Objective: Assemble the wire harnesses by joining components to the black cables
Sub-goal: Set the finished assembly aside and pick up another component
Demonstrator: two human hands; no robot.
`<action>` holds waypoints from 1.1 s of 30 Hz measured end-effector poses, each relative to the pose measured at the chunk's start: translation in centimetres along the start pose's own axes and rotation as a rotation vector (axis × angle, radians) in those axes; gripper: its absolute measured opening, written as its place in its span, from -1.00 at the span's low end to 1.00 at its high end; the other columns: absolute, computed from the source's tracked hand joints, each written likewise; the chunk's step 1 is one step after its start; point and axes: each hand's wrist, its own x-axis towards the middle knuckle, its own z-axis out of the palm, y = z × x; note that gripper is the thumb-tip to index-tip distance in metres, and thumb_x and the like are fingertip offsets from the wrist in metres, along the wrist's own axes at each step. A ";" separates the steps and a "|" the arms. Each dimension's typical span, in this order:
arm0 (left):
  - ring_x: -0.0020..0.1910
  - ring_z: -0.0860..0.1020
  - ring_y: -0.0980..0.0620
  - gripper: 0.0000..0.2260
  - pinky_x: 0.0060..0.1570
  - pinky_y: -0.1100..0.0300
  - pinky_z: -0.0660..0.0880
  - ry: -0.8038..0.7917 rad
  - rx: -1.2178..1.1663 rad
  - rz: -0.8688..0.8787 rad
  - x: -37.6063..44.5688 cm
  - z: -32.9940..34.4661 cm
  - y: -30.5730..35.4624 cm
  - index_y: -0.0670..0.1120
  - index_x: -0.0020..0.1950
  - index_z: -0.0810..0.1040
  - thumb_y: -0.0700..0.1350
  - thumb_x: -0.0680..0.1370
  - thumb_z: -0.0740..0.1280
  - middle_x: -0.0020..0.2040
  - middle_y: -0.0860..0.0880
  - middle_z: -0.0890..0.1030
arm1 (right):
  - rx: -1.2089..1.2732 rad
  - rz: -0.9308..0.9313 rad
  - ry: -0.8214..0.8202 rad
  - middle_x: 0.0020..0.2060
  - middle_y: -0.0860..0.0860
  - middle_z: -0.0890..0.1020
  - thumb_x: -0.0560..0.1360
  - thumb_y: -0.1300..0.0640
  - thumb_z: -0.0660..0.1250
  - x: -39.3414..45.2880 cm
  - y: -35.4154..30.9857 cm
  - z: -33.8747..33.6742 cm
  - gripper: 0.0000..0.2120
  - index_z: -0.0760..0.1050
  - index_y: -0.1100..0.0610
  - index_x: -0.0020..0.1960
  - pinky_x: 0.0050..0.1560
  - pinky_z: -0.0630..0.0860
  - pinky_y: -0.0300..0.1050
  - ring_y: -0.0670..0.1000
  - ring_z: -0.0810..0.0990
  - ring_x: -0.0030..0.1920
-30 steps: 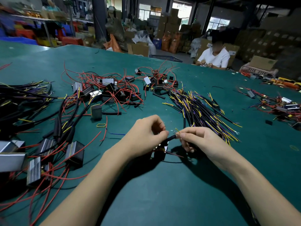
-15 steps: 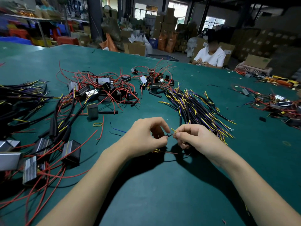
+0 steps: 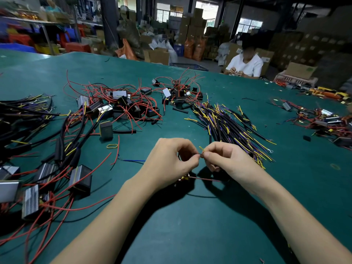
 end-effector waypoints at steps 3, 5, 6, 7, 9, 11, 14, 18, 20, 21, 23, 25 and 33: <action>-0.41 0.50 0.22 -0.92 -0.29 0.41 0.41 -0.037 -0.094 -0.142 0.1 -0.1 0.4 -0.09 -0.24 0.63 -0.18 0.46 0.40 -0.39 0.05 0.60 | -0.151 -0.139 0.046 -0.40 -0.08 0.50 0.54 0.27 0.31 0.0 0.1 0.1 -0.86 0.52 0.11 -0.17 -0.27 0.38 -0.24 -0.09 0.43 -0.36; -0.44 0.46 0.23 -0.90 -0.35 0.42 0.37 -0.132 -0.193 -0.288 0.4 -0.4 0.4 -0.12 -0.21 0.64 -0.13 0.49 0.40 -0.39 0.07 0.58 | -0.330 -0.277 0.092 -0.38 -0.04 0.51 0.52 0.28 0.32 -0.1 0.2 0.3 -0.87 0.51 0.13 -0.18 -0.29 0.36 -0.27 -0.11 0.43 -0.35; -0.42 0.45 0.21 -0.88 -0.35 0.39 0.37 -0.186 -0.248 -0.352 0.4 -0.6 0.3 -0.13 -0.20 0.63 -0.11 0.50 0.39 -0.38 0.08 0.57 | -0.432 -0.360 0.112 -0.36 -0.03 0.51 0.51 0.30 0.32 -0.1 0.1 0.4 -0.88 0.50 0.15 -0.18 -0.29 0.35 -0.28 -0.11 0.44 -0.33; -0.41 0.44 0.17 -0.86 -0.35 0.34 0.35 -0.233 -0.299 -0.402 0.5 -0.9 0.2 -0.13 -0.21 0.62 -0.11 0.51 0.39 -0.38 0.07 0.56 | -0.524 -0.442 0.129 -0.34 -0.02 0.50 0.49 0.31 0.32 -0.1 0.1 0.6 -0.90 0.49 0.17 -0.19 -0.28 0.35 -0.27 -0.08 0.45 -0.31; -0.41 0.42 0.13 -0.84 -0.36 0.31 0.32 -0.280 -0.398 -0.439 0.6 -1.3 0.1 -0.09 -0.26 0.59 -0.11 0.52 0.37 -0.40 0.08 0.55 | -0.610 -0.542 0.160 -0.32 -0.01 0.49 0.47 0.31 0.31 0.0 -0.1 0.8 -0.92 0.48 0.19 -0.19 -0.26 0.36 -0.23 -0.04 0.45 -0.28; -0.42 0.42 0.16 -0.86 -0.37 0.36 0.34 -0.258 -0.434 -0.415 0.5 -1.4 0.2 -0.10 -0.24 0.61 -0.12 0.51 0.40 -0.40 0.09 0.56 | -0.553 -0.511 0.192 -0.32 -0.02 0.51 0.48 0.28 0.31 -0.1 -0.2 1.0 -0.92 0.49 0.18 -0.19 -0.26 0.38 -0.24 -0.06 0.47 -0.28; -0.40 0.44 0.19 -0.91 -0.25 0.32 0.41 -0.167 -0.222 -0.300 0.3 -0.7 0.2 -0.05 -0.20 0.59 -0.10 0.45 0.48 -0.38 0.11 0.55 | -0.410 -0.306 0.190 -0.35 -0.05 0.57 0.50 0.28 0.34 -0.2 0.1 1.2 -0.89 0.53 0.14 -0.19 -0.27 0.43 -0.21 -0.06 0.51 -0.33; -0.33 0.51 0.10 -0.89 0.06 0.01 0.41 -0.039 0.116 -0.036 -0.2 0.0 0.0 0.07 -0.22 0.47 -0.06 0.45 0.39 -0.39 0.10 0.54 | -0.279 -0.137 0.158 -0.45 -0.08 0.49 0.51 0.27 0.34 0.0 0.4 1.2 -0.89 0.54 0.17 -0.20 -0.35 0.35 -0.21 -0.09 0.40 -0.42; -0.31 0.53 0.11 -0.93 0.10 0.02 0.35 -0.002 0.183 0.039 -0.2 -0.2 0.0 0.03 -0.23 0.49 -0.02 0.42 0.33 -0.37 0.12 0.55 | -0.226 -0.110 0.146 -0.43 0.00 0.48 0.51 0.27 0.34 0.1 0.4 1.2 -0.89 0.54 0.18 -0.20 -0.33 0.36 -0.13 -0.03 0.41 -0.39; -0.31 0.53 0.12 -0.92 0.09 0.04 0.33 0.015 0.195 0.060 -0.2 -0.2 -0.1 0.00 -0.23 0.51 -0.02 0.42 0.32 -0.36 0.13 0.55 | -0.202 -0.101 0.143 -0.42 0.03 0.48 0.51 0.27 0.34 0.1 0.4 1.2 -0.88 0.54 0.18 -0.20 -0.33 0.37 -0.12 -0.02 0.40 -0.39; -0.31 0.51 0.15 -0.91 0.06 0.07 0.32 0.034 0.198 0.087 -0.2 -0.3 -0.3 -0.04 -0.23 0.54 -0.03 0.42 0.34 -0.34 0.14 0.54 | -0.191 -0.100 0.139 -0.41 0.03 0.48 0.51 0.26 0.34 0.1 0.6 1.2 -0.88 0.54 0.17 -0.20 -0.32 0.35 -0.10 -0.01 0.40 -0.38; -0.32 0.49 0.20 -0.92 0.07 0.06 0.32 0.041 0.177 0.088 -0.3 -0.3 -0.5 -0.03 -0.24 0.55 -0.05 0.42 0.36 -0.35 0.15 0.53 | -0.225 -0.140 0.138 -0.40 0.00 0.50 0.52 0.25 0.34 0.1 0.8 1.2 -0.89 0.53 0.16 -0.19 -0.30 0.35 -0.08 -0.04 0.41 -0.37; -0.35 0.49 0.14 -0.91 -0.06 0.08 0.40 -0.051 -0.066 -0.131 0.0 -0.4 -1.0 -0.01 -0.25 0.61 -0.10 0.47 0.40 -0.38 0.10 0.56 | -0.750 -0.521 0.190 -0.28 -0.08 0.46 0.47 0.22 0.29 -0.1 0.9 1.4 -0.95 0.45 0.14 -0.16 -0.26 0.45 -0.02 0.00 0.47 -0.25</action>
